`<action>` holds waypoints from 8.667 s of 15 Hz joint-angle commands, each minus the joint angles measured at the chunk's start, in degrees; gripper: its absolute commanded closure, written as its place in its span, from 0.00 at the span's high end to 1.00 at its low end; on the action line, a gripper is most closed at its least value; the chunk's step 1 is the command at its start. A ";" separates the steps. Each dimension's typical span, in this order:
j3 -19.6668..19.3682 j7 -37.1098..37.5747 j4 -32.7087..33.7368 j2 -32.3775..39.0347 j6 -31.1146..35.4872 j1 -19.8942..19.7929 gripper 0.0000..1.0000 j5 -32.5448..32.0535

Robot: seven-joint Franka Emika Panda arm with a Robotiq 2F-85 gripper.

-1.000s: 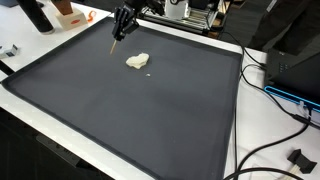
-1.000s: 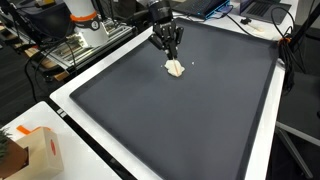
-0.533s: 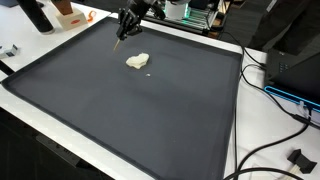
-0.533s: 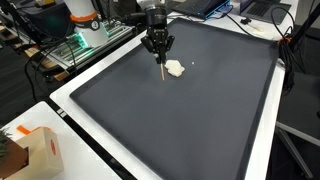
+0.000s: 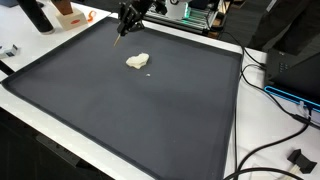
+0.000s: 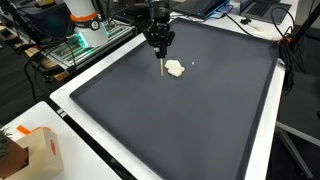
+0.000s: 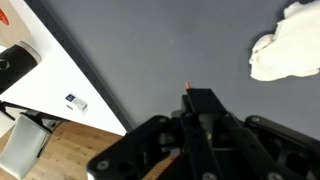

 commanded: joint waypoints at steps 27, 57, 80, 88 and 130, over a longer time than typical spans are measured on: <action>9.49 -32.21 15.53 12.17 13.85 -4.17 0.03 6.74; 49.13 -68.82 7.54 -4.05 1.38 -44.98 0.03 32.76; 36.97 -60.48 15.81 3.36 0.50 -38.26 0.03 33.51; 32.76 -60.34 18.42 5.51 1.02 -35.75 0.03 33.50; 29.85 -65.33 29.62 17.42 10.79 -32.69 0.03 33.44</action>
